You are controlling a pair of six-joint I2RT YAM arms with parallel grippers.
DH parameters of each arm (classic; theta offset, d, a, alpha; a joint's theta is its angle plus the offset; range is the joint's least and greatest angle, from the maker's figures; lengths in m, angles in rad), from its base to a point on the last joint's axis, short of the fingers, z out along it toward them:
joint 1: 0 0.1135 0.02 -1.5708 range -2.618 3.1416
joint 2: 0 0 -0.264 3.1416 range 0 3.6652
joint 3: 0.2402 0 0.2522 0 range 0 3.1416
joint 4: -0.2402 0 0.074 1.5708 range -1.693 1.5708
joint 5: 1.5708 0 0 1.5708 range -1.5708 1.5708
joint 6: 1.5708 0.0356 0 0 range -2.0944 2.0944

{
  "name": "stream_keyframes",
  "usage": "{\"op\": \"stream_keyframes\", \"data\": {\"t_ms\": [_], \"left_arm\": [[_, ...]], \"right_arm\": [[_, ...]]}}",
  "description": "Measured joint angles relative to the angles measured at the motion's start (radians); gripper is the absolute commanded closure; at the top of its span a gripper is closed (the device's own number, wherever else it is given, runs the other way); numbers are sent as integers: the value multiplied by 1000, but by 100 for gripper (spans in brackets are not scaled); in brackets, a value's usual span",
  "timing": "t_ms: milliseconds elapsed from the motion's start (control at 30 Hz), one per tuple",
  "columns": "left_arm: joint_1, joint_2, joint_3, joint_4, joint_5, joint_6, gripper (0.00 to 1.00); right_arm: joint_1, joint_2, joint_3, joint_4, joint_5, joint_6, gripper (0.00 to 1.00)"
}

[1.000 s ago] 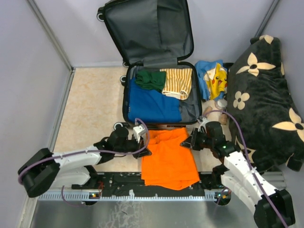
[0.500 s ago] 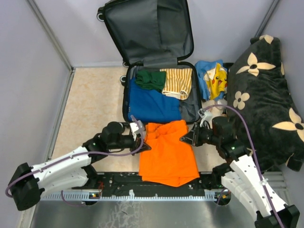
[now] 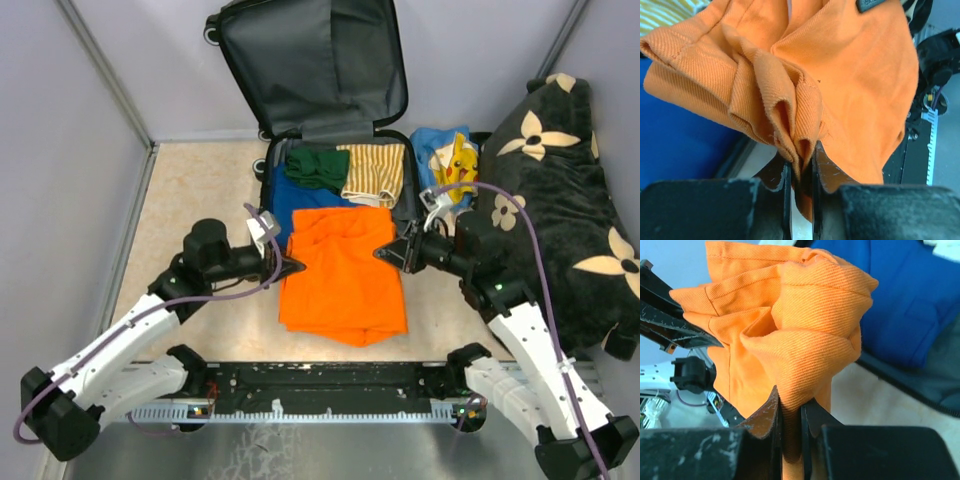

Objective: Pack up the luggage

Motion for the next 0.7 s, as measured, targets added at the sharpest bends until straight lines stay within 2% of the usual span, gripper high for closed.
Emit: {"op": "stream_keyframes", "data": {"t_ms": [133, 233, 400, 533, 700], "left_arm": [[55, 26, 81, -2, 29, 6, 100], [143, 92, 148, 21, 56, -5, 100], [300, 318, 318, 50, 96, -27, 100], [359, 522, 484, 47, 114, -27, 100], [400, 704, 602, 49, 100, -27, 100]], "right_arm": [[0, 84, 93, 60, 8, 0, 100], [0, 186, 179, 105, 22, -3, 100], [-18, 394, 301, 217, 50, -12, 100], [-56, 583, 397, 291, 47, 4, 100], [-101, 859, 567, 333, 22, 19, 100]]}}
